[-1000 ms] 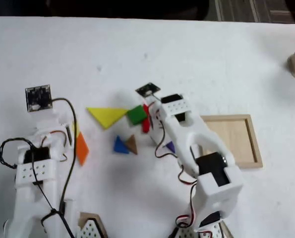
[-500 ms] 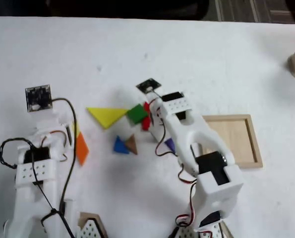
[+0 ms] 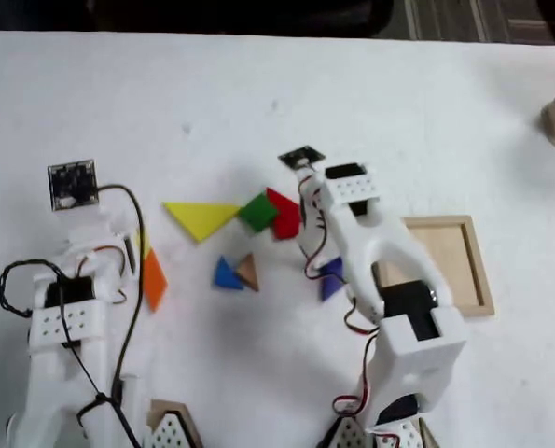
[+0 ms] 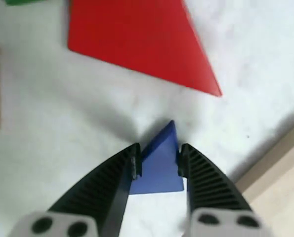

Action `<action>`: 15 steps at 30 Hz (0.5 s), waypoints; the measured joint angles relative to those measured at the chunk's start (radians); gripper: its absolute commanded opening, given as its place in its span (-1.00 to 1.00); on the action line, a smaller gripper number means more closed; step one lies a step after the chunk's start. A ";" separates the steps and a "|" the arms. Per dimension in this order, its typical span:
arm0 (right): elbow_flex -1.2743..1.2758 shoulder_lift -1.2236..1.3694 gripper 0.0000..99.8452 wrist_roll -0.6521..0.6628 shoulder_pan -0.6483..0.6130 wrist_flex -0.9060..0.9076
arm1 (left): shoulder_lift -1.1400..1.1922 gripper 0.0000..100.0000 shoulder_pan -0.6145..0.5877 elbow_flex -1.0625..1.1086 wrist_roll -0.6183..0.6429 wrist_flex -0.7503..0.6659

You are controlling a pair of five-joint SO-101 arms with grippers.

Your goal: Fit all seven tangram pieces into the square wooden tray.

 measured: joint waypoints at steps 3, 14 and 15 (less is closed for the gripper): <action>0.000 -0.003 -0.76 0.006 0.005 0.018 | 0.000 -0.50 0.000 0.000 0.000 0.000; 0.371 -0.328 -0.47 0.008 0.000 -0.114 | 0.000 -0.50 0.005 0.000 -0.008 0.000; 0.408 -0.334 -0.45 0.000 -0.008 -0.141 | 0.000 -0.50 0.012 0.000 -0.012 0.000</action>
